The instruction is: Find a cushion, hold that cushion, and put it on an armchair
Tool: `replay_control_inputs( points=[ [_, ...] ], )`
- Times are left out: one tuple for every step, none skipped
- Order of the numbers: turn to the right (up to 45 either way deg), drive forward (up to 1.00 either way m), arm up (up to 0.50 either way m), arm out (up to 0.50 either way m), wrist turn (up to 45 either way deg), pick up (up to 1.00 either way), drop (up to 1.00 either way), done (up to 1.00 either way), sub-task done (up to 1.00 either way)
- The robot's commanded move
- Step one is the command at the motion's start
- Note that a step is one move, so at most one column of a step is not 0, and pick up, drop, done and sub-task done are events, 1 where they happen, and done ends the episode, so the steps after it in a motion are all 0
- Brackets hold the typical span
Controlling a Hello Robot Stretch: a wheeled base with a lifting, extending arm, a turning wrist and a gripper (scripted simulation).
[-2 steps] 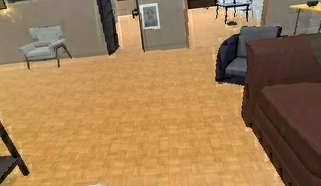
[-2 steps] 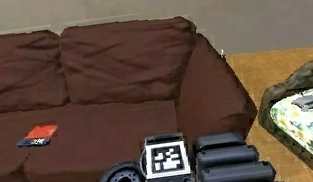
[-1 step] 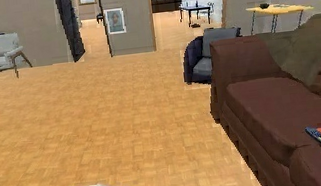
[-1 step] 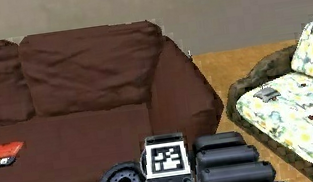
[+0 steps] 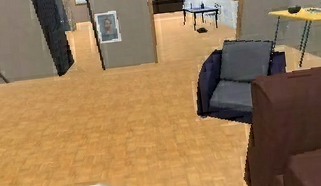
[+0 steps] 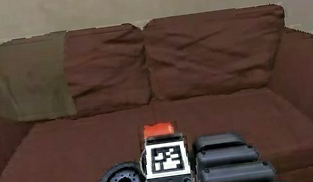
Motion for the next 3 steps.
replay_control_inputs(
  points=[
    [0.0,1.00,0.00,0.00,0.0,0.00,0.00,0.00,0.00],
    [12.0,0.00,0.00,0.00,0.0,0.00,0.00,0.00,0.00],
    [0.0,0.15,0.00,0.00,0.0,0.00,0.00,0.00,0.00]
  ],
)
